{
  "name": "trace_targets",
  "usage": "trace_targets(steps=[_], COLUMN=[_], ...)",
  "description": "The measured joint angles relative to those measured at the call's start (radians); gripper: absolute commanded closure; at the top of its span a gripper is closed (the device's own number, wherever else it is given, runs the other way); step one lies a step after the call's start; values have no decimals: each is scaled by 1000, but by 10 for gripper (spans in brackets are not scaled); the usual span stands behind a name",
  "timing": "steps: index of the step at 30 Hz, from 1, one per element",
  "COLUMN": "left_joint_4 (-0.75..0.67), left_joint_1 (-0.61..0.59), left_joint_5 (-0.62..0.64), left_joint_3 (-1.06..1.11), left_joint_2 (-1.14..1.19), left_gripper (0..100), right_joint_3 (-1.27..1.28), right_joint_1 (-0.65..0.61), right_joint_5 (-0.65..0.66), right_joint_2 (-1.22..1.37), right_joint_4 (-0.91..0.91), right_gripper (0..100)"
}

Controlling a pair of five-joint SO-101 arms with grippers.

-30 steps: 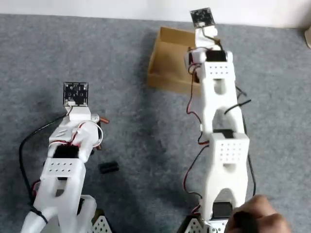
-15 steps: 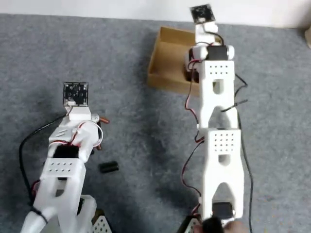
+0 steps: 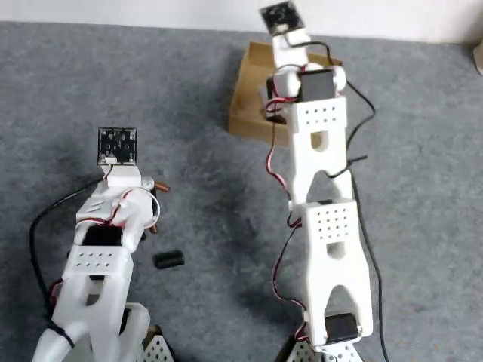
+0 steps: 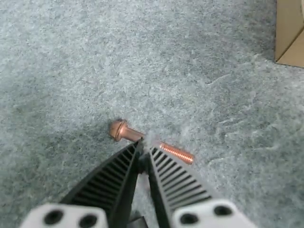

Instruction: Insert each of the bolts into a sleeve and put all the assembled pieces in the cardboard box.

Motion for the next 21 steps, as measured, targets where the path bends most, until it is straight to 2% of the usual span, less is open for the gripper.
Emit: trace_targets(steps=[6, 13, 17, 21], left_joint_4=[0, 0, 0, 0], left_joint_1=[0, -11, -32, -37], left_joint_5=[0, 0, 0, 0], left_joint_3=[0, -14, -26, -29], left_joint_2=[0, 0, 0, 6], left_gripper=[987, 987, 986, 986], right_joint_3=[-2, 29, 278, 671], right_joint_1=[2, -8, -41, -94], right_joint_5=[-72, -83, -83, -84], right_joint_2=[-236, -562, -799, -1074], right_joint_4=[2, 2, 2, 2], right_gripper=[549, 549, 549, 549])
